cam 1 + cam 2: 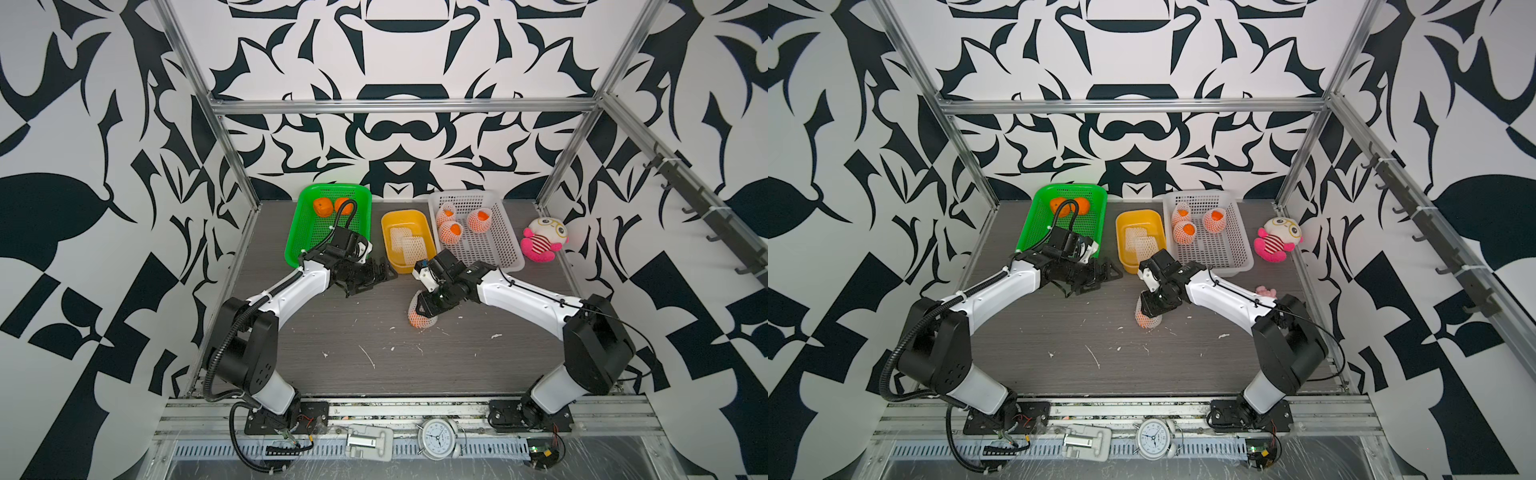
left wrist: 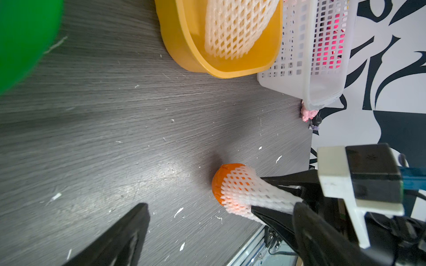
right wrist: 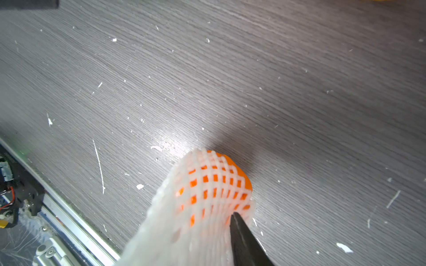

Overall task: Remove foam nets from oranges
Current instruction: Remove the foam net from the orange.

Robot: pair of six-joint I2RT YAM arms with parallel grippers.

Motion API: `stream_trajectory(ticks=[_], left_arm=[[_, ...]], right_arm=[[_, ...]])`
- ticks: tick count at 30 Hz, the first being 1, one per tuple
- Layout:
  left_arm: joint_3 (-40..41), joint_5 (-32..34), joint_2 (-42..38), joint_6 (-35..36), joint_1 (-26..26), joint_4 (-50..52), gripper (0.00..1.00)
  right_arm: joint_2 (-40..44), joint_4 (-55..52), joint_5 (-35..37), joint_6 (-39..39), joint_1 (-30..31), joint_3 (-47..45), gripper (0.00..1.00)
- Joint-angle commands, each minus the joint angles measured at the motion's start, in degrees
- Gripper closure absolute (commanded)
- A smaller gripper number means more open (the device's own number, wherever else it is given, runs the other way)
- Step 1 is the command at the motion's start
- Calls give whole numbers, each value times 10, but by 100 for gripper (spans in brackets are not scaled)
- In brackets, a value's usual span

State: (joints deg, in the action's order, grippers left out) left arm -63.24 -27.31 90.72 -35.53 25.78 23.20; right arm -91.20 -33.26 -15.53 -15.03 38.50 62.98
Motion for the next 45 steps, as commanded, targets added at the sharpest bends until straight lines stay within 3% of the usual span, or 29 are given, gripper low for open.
stream_trajectory(ticks=[1, 9, 14, 28, 34, 45], left_arm=[[-3, -10, 5, 10, -1, -6, 0], [0, -17, -8, 37, -2, -8, 1], [7, -53, -18, 69, 0, -19, 4], [87, -268, -75, 112, 37, -157, 22], [98, -285, -90, 140, 57, -172, 22], [70, -279, -60, 179, 79, -150, 24]], right_arm=[[27, -12, -24, 2, -4, 22, 58], [50, -12, -67, 9, -23, 29, 62], [59, -9, -102, 9, -31, 26, 65], [107, 81, -340, -21, -104, -47, 69], [133, 122, -394, -44, -130, -74, 70], [156, 159, -423, -67, -134, -98, 70]])
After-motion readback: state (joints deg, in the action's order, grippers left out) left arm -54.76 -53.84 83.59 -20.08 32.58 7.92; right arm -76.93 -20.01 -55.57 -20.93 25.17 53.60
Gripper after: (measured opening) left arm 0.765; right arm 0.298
